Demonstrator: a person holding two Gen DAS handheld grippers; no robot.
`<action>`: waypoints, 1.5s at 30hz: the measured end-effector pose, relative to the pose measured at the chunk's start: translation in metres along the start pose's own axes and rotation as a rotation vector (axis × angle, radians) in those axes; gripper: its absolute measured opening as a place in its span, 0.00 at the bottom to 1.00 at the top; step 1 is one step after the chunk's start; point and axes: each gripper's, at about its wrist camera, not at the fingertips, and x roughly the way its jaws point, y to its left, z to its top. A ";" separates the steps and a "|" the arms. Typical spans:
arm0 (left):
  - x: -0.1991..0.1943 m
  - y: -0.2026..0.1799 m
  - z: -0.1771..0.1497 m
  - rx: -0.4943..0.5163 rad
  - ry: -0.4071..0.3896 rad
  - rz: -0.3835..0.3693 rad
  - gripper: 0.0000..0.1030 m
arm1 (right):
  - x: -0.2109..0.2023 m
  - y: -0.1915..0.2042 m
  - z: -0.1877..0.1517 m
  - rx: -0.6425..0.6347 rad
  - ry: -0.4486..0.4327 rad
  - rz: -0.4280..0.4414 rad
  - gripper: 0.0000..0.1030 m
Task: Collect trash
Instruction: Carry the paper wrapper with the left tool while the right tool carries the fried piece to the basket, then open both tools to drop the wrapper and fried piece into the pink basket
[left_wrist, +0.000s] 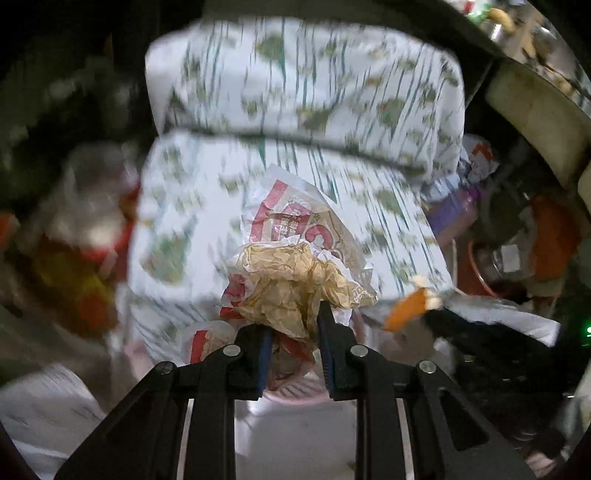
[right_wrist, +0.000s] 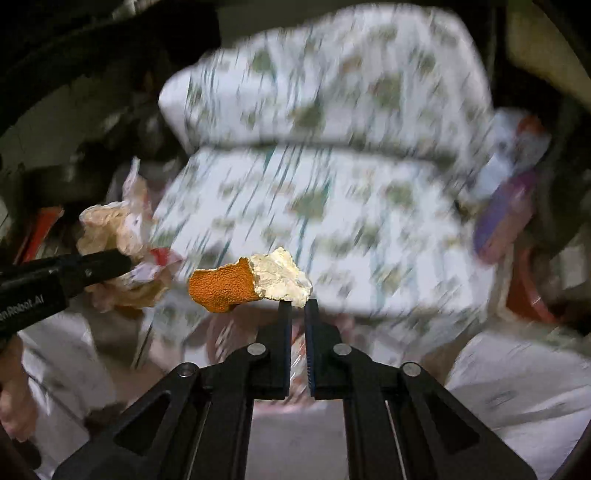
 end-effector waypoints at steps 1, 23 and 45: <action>0.009 0.002 -0.003 -0.006 0.028 -0.002 0.24 | 0.008 0.002 -0.003 -0.023 0.023 -0.016 0.06; 0.154 0.023 -0.032 -0.103 0.441 -0.021 0.43 | 0.098 -0.030 -0.027 0.109 0.340 0.043 0.07; 0.070 0.030 -0.011 -0.055 0.160 0.203 0.81 | 0.035 -0.020 0.010 0.077 0.134 0.079 0.08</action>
